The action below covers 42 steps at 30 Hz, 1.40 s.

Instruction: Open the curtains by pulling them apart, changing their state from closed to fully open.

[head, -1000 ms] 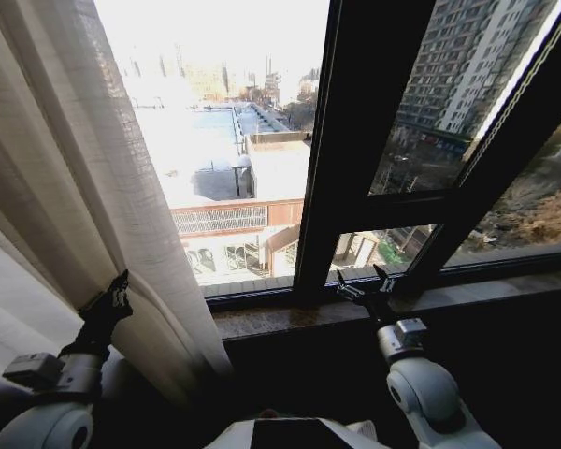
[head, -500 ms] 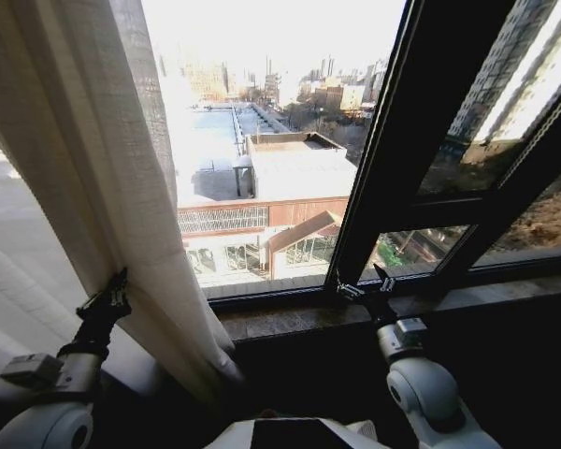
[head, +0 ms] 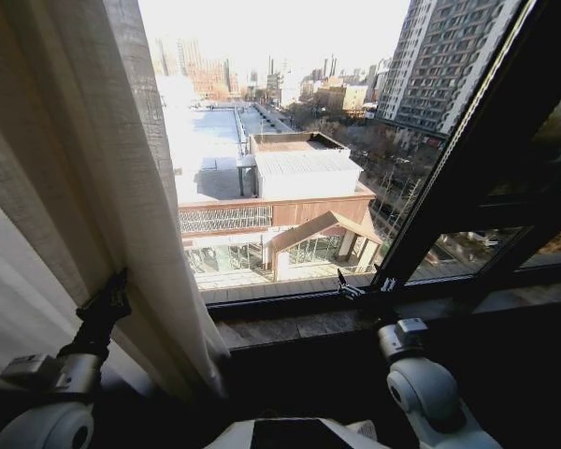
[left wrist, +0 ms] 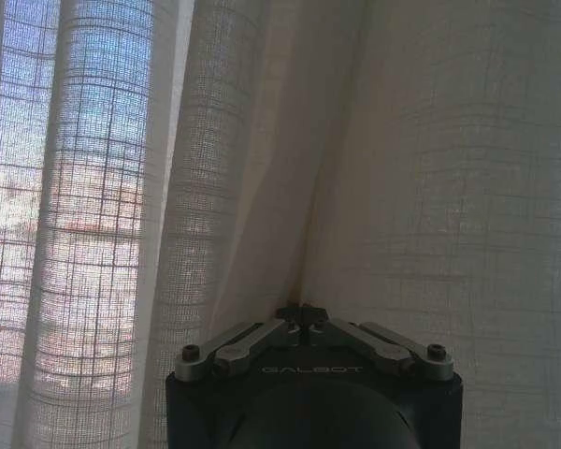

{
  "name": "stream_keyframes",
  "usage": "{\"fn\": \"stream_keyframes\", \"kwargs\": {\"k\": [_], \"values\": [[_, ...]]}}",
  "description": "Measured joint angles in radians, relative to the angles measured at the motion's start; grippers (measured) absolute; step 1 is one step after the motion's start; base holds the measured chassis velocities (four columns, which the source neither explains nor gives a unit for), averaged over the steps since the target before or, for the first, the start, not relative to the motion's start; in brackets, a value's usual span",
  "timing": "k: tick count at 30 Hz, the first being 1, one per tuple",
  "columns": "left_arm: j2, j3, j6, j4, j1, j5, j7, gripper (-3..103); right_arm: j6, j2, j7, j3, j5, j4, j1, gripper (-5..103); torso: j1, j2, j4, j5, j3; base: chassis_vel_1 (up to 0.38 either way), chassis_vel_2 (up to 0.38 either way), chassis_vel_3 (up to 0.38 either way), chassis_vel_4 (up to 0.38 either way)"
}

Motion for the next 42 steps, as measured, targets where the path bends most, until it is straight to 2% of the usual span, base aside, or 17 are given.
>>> {"fn": "stream_keyframes", "kwargs": {"k": [1,2,15,26,28,29,31,32,33,34,35,38,39,40,41,42], "values": [[0.001,0.000,0.000,0.001,0.000,0.000,0.001,0,0.000,-0.001,0.000,0.000,0.000,0.000,0.001,100,0.000,0.000,0.0017,-0.0010,0.000,0.068,0.083,-0.107,-0.088],[0.006,-0.002,0.001,0.001,0.003,0.000,0.000,0,0.000,-0.001,0.001,-0.001,0.001,-0.002,0.001,100,0.000,0.000,-0.0029,0.0037,0.000,0.000,0.000,0.000,0.000],[0.004,-0.002,0.000,0.001,0.011,-0.001,0.003,0,0.001,0.004,0.001,-0.008,-0.002,-0.003,0.001,100,0.000,0.000,-0.0023,0.0019,0.000,-0.020,-0.034,0.011,0.025],[0.008,0.000,0.001,0.000,0.006,-0.007,-0.014,0,-0.003,0.003,0.002,-0.019,-0.003,-0.004,0.004,100,0.000,0.000,-0.0021,0.0026,0.000,0.000,0.000,0.000,0.000],[0.008,0.004,0.004,0.000,-0.003,-0.009,-0.059,0,-0.004,0.003,0.002,-0.020,-0.004,-0.004,0.005,100,0.000,0.000,-0.0021,0.0025,0.000,0.000,0.000,0.000,0.000],[0.008,0.004,0.004,0.000,-0.003,-0.009,-0.059,0,-0.004,0.003,0.002,-0.020,-0.004,-0.004,0.005,100,0.000,0.000,-0.0021,0.0025,0.000,0.000,0.000,0.000,0.000],[0.006,0.003,0.016,0.000,-0.024,0.012,-0.154,0,-0.004,0.003,0.002,-0.021,-0.005,-0.005,0.005,100,0.000,0.000,-0.0022,0.0022,0.000,0.000,0.000,0.000,0.000],[0.005,0.002,0.019,0.000,-0.028,0.016,-0.180,0,-0.004,0.003,0.002,-0.021,-0.005,-0.005,0.005,100,0.000,0.000,-0.0022,0.0022,0.000,0.000,0.000,0.000,0.000],[0.003,-0.002,0.036,0.000,-0.043,0.022,-0.281,0,-0.004,0.003,-0.001,-0.021,-0.006,-0.008,0.005,100,0.000,0.000,-0.0022,0.0023,0.000,0.000,0.000,0.000,0.000],[0.001,-0.009,0.047,0.000,-0.049,0.022,-0.320,0,-0.004,0.003,-0.002,-0.021,-0.007,-0.009,0.006,100,0.000,0.000,-0.0023,0.0024,0.000,0.000,0.000,0.000,0.000],[0.001,-0.009,0.047,0.000,-0.049,0.022,-0.320,0,-0.004,0.003,-0.002,-0.021,-0.007,-0.009,0.006,100,0.000,0.000,-0.0023,0.0024,0.000,0.000,0.000,0.000,0.000],[-0.009,-0.063,0.083,0.000,-0.067,0.019,-0.425,0,-0.004,0.002,-0.005,-0.033,-0.010,-0.015,0.015,100,0.000,0.000,-0.0021,0.0023,0.000,0.000,0.000,0.000,0.000],[-0.009,-0.063,0.083,0.000,-0.067,0.019,-0.425,0,-0.004,0.002,-0.005,-0.033,-0.010,-0.015,0.015,100,0.000,0.000,-0.0021,0.0023,0.000,0.000,0.000,0.000,0.000],[-0.010,-0.079,0.090,0.001,-0.072,0.014,-0.450,0,-0.004,0.002,-0.005,-0.038,-0.011,-0.017,0.018,100,0.000,0.000,-0.0020,0.0024,0.000,0.000,0.000,0.000,0.000],[-0.009,-0.100,0.099,0.005,-0.080,0.003,-0.488,0,-0.004,0.002,-0.005,-0.045,-0.013,-0.018,0.021,100,0.000,0.000,-0.0020,0.0024,0.000,0.000,0.000,0.000,0.000],[-0.007,-0.127,0.109,0.016,-0.093,-0.013,-0.554,0,-0.004,0.002,-0.006,-0.055,-0.019,-0.021,0.025,100,0.000,0.000,-0.0021,0.0024,0.000,0.000,0.000,0.000,0.000]]}}
